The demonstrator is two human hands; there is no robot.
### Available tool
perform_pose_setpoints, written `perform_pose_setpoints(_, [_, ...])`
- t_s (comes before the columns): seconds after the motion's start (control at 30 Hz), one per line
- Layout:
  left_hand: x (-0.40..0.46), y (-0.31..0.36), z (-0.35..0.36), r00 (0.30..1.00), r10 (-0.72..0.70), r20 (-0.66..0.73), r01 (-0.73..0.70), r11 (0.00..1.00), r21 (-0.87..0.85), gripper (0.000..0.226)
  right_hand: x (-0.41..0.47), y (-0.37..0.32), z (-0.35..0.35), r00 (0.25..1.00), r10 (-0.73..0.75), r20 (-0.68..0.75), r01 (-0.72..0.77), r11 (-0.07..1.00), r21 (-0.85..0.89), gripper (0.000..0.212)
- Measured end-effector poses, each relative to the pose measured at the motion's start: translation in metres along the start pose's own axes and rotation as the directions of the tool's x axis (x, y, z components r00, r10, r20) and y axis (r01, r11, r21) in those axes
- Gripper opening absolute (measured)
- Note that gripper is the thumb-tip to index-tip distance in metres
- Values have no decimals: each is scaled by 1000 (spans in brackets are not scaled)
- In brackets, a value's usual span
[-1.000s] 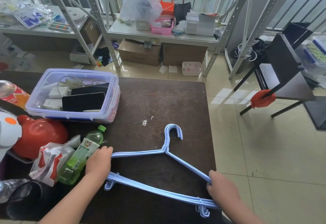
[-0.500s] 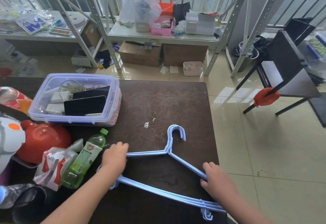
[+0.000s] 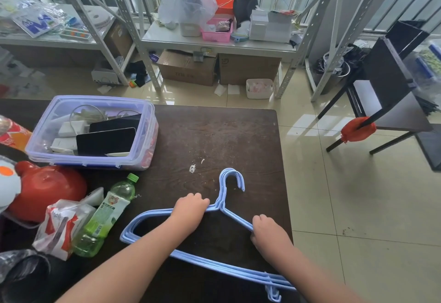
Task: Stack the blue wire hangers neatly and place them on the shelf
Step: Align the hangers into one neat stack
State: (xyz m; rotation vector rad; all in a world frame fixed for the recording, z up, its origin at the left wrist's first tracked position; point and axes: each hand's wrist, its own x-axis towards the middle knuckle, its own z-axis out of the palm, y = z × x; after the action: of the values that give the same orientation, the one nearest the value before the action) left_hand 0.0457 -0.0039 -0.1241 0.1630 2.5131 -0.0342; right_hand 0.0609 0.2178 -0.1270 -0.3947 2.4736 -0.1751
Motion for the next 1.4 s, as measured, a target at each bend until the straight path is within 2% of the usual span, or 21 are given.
perform_pose_setpoints(0.1, [-7,0,-2,999,21,-45,-20,1000,10,26,-6,1,-6,1000,25,-12,-24,998,54,16])
perform_pose_setpoints(0.23, [-16,1,-11,993,-40,-114,28,994,-101,28,-10,6,-19,999,16,-38,-11,989,144,16])
perform_pose_setpoints(0.3, [-25,0,-18,972,-39,-232,10,992,-125,28,-10,9,-25,996,-6,-94,18,990,138,18])
perform_pose_setpoints(0.37, [-33,-1,-24,946,38,-321,-62,996,-64,41,-11,11,-32,979,-49,-200,63,996,64,24])
perform_pose_setpoints(0.43, [-40,-2,-28,887,74,-456,-91,996,-15,43,-12,14,-35,941,-112,-319,109,994,-26,29])
perform_pose_setpoints(0.5, [-47,1,-27,819,69,-570,-103,994,-28,32,-15,16,-37,918,-126,-376,112,992,-60,28])
perform_pose_setpoints(0.6, [-55,9,-19,747,11,-665,-85,993,-79,20,-19,17,-35,885,-118,-451,101,993,-62,25])
perform_pose_setpoints(0.8, [-54,15,-3,722,-68,-688,-41,989,-140,18,-20,16,-24,836,-106,-538,74,994,-81,19])
perform_pose_setpoints(0.9, [-52,14,-2,717,-65,-694,-47,989,-141,18,-19,16,-25,836,-105,-538,68,994,-88,28])
perform_pose_setpoints(1.03, [-56,8,0,715,17,-699,-122,987,-101,23,-25,15,-26,851,-130,-509,95,991,-94,37])
perform_pose_setpoints(1.13, [-58,-3,4,727,131,-675,-228,972,-58,40,-29,17,-23,868,-153,-473,110,987,-119,43])
perform_pose_setpoints(1.2, [-58,-17,9,756,155,-636,-249,967,-61,52,-29,18,-21,879,-153,-451,110,987,-120,48])
perform_pose_setpoints(1.33, [-66,-43,20,794,6,-608,-125,980,-154,55,-27,19,-21,874,-155,-460,113,987,-116,53])
perform_pose_setpoints(1.4, [-71,-53,22,815,-26,-579,-88,982,-169,59,-27,20,-20,868,-159,-470,119,986,-113,54])
